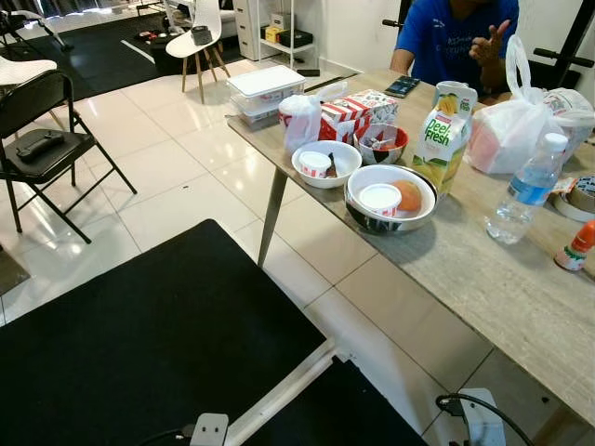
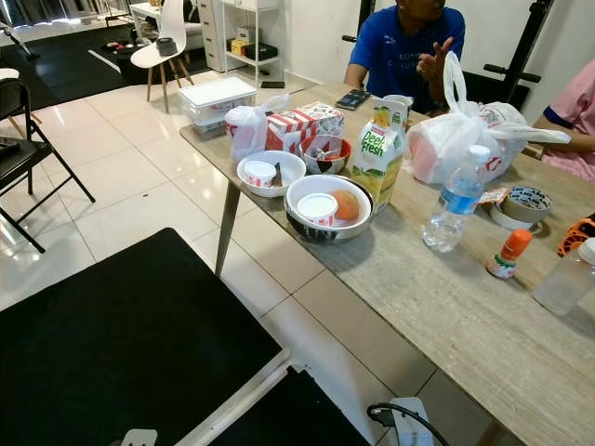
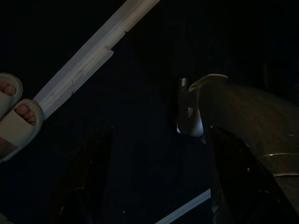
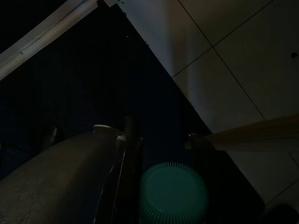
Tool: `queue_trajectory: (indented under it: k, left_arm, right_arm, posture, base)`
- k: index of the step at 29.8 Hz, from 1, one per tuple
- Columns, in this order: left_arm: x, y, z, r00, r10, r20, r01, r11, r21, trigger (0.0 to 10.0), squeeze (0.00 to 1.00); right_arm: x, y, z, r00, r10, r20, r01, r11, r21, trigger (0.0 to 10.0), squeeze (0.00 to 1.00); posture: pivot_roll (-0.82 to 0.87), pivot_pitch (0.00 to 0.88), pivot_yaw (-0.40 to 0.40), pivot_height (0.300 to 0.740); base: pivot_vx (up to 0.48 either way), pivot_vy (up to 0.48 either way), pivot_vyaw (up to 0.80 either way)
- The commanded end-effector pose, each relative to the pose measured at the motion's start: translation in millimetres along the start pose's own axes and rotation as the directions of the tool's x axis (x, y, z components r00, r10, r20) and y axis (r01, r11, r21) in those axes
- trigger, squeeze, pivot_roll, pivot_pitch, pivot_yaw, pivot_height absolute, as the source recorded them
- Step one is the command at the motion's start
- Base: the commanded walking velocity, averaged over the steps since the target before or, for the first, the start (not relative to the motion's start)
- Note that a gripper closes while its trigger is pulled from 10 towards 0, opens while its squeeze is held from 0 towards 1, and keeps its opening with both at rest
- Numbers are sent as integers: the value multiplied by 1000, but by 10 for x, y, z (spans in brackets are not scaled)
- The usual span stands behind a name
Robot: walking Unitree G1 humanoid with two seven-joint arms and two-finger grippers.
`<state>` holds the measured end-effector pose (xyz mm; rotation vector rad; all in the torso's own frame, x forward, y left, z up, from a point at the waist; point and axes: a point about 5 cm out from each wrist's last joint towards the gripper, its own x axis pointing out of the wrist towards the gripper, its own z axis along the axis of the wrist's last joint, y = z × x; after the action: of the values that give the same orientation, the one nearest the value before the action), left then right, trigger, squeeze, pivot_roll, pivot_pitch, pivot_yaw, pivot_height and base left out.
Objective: Restocking fridge
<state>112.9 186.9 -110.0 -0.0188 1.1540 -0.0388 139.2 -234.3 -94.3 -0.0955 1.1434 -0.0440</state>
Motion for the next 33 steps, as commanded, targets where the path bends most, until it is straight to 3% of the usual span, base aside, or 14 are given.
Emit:
queue_trajectory:
  k: [1, 18, 33]
  left_arm:
    - [-9, 11, -60, 1000, 4, -20, -5, 1000, -11, 10000, 0]
    - [3, -19, -12, 1000, -8, -12, 8, 1000, 1, 10000, 0]
    - [0, -33, -41, 1000, -14, -18, 14, 1000, 5, 10000, 0]
  right_arm:
    - [0, -1, -2, 1000, 1, -7, -1, 1000, -2, 10000, 0]
    - [-12, -89, 4, 1000, -14, -13, 14, 1000, -8, 10000, 0]
    - [-13, -53, -58, 1000, -4, -26, 3, 1000, -11, 10000, 0]
  posture:
    - [12, 0, -1, 740]
    - [1, 0, -11, 740]
    - [5, 0, -13, 740]
  base:
    - [0, 0, 0]
    - [0, 0, 0]
    - [0, 0, 0]
